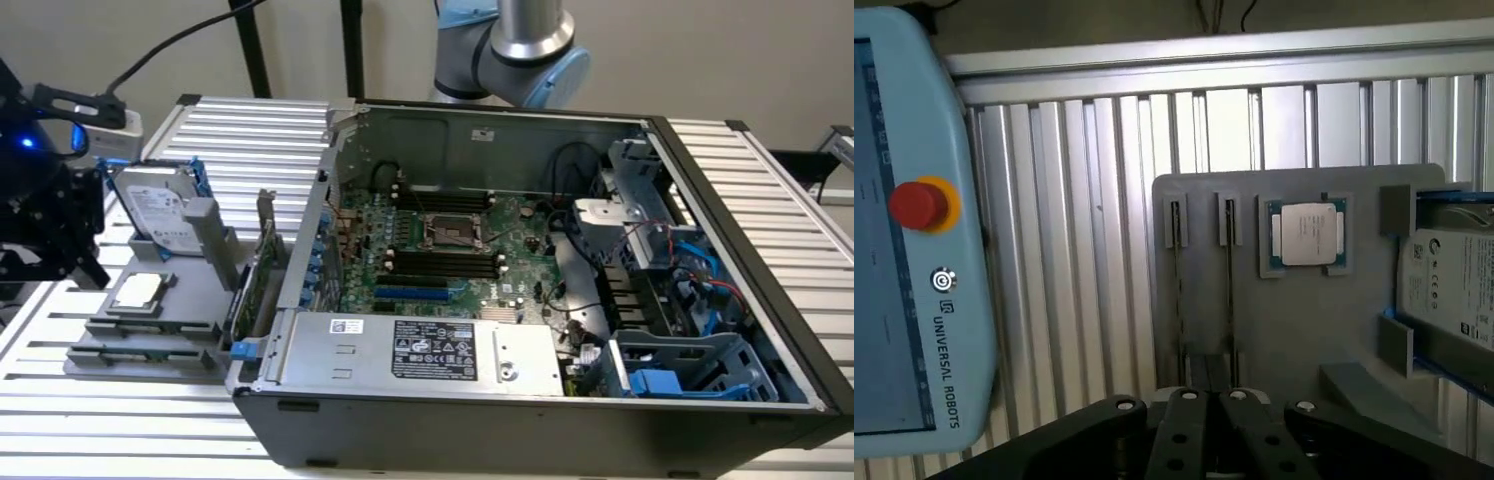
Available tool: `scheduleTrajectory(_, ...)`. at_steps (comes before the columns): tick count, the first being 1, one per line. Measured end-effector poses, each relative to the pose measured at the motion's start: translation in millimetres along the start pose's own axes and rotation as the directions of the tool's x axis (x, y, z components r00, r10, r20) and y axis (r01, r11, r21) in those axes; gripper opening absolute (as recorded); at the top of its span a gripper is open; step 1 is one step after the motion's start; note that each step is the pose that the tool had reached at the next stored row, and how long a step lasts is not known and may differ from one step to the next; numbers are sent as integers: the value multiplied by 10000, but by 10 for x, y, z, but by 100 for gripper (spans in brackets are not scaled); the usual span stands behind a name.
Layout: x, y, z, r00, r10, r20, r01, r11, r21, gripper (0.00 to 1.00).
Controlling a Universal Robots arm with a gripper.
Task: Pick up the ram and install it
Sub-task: 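Pick up the ram and move it above insertion slot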
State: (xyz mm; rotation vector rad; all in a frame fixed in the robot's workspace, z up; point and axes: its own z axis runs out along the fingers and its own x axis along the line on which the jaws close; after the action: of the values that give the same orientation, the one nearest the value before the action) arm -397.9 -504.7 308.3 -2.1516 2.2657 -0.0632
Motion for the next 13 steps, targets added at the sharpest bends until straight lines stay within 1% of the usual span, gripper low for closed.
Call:
scheduleTrajectory(3,20,-1,15,9999,-152,8,152,9999,-5,11)
scheduleTrajectory(6,65,-2,24,9998,-198,8,198,9998,-13,11)
scheduleTrajectory(10,74,-2,31,9997,-256,-25,256,9997,-13,11)
scheduleTrajectory(13,74,-2,32,9997,-257,-26,257,9997,-13,12)
